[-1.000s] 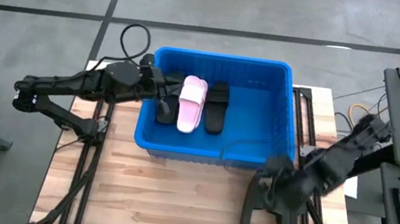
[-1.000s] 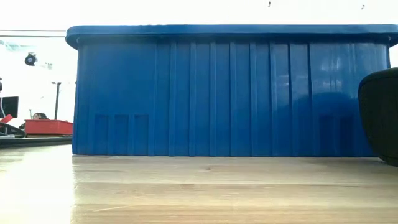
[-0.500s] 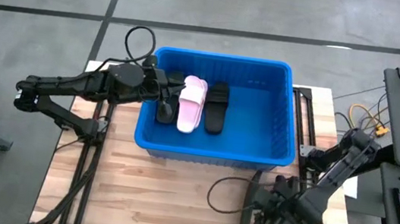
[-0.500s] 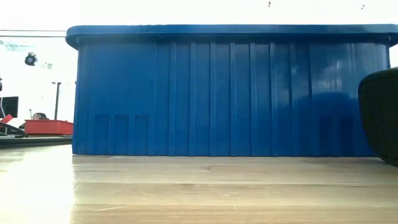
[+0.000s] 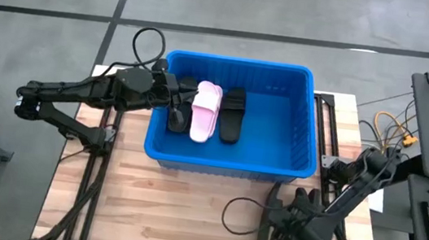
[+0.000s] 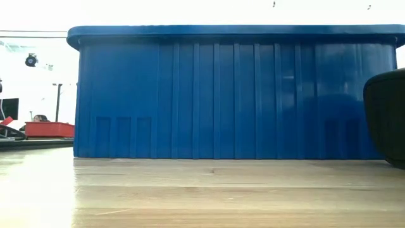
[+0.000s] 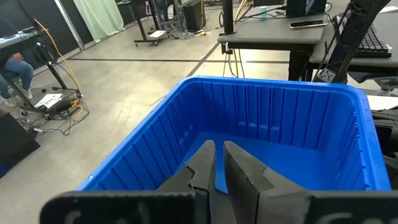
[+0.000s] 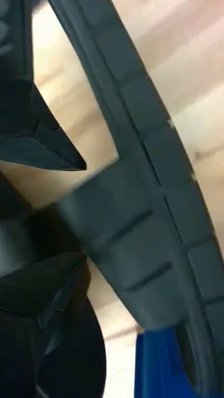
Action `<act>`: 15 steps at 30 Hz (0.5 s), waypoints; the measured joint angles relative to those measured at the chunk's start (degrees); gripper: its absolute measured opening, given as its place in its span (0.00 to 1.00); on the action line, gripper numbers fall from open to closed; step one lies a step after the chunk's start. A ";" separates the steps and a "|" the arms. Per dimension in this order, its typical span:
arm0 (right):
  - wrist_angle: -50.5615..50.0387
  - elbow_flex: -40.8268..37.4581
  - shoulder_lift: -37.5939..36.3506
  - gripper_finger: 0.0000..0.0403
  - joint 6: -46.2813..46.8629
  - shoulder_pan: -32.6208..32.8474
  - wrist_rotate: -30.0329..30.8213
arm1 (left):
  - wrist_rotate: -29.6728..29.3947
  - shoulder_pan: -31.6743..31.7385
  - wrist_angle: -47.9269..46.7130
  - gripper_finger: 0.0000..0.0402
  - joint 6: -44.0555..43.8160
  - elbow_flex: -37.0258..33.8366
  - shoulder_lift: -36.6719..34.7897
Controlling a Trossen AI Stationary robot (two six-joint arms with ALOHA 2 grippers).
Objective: Pick and place slides into bin
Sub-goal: Put the black slide into the blue container
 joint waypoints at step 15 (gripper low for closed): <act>-1.52 0.00 2.16 0.33 0.39 -0.91 7.53 | 0.00 0.00 -0.19 0.04 0.09 0.00 0.00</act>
